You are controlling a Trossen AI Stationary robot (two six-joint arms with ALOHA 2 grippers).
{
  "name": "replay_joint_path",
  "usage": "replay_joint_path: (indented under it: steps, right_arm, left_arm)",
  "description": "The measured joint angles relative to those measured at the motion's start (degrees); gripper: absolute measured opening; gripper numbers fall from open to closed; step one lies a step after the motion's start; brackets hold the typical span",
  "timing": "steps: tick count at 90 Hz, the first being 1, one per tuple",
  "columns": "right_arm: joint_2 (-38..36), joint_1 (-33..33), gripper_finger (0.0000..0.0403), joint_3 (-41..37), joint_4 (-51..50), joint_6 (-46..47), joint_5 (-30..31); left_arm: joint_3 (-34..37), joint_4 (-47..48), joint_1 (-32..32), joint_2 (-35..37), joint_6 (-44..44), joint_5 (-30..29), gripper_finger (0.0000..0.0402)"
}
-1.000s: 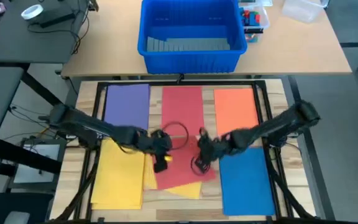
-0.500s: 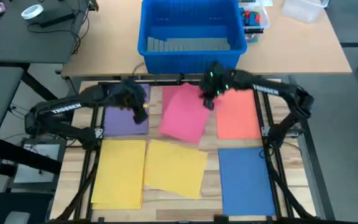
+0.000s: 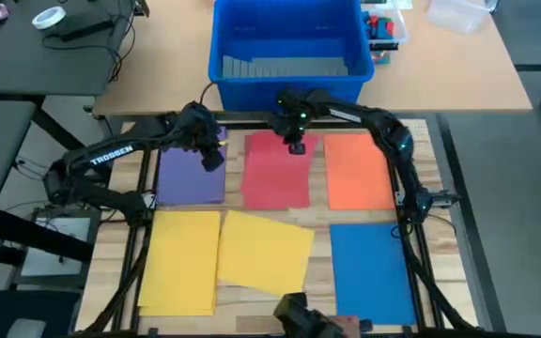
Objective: Organize paper
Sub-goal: Stack the pink colored paper on top of the other pink colored paper
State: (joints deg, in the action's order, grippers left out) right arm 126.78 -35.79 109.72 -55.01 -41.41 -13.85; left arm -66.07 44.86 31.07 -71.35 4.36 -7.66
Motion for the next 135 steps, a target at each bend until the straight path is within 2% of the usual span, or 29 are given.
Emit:
replay_joint_path:
  steps: [23,40,51,67,76,92,107,119,135]
  right_arm:
    - [2.0,1.1,0.0000,1.2,1.8,-9.4,0.6]
    - [1.9,0.3,0.0000,1.2,3.2,-9.7,0.7]
    - [1.9,0.0,0.0000,1.2,4.8,-5.0,0.8]
    - [1.9,-0.4,0.0003,1.2,6.3,2.2,0.0]
    - [1.9,-0.4,0.0022,1.2,6.2,2.4,-0.2]
    - [1.9,-0.7,0.0087,1.2,7.5,5.5,-0.2]
    - [1.7,-1.1,0.0138,1.2,7.5,4.1,5.4]
    - [1.1,-1.6,0.0155,1.7,7.5,4.1,5.4]
    - [1.1,-1.9,0.0158,3.4,8.0,4.0,3.2]
  left_arm:
    - [0.6,-1.1,0.0,0.0,-4.2,-0.4,0.0093]
    - [0.6,-3.1,0.6,0.0,-5.5,-0.7,0.0093]
    - [0.6,-6.2,1.0,-0.8,-7.8,-0.9,0.0093]
    - [0.7,-5.8,1.2,-2.9,-8.1,-0.4,0.0093]
    - [0.7,-5.2,1.1,-4.2,-7.3,0.1,0.0093]
    - [0.7,-5.4,1.0,-4.8,-7.0,1.5,0.0093]
    - [0.7,-5.6,1.3,-4.8,-6.6,1.4,0.0093]
    - [0.7,-6.2,1.8,-4.8,-5.6,1.4,0.0093]
    - [0.7,-6.5,2.9,-4.8,-4.0,1.4,0.0093]
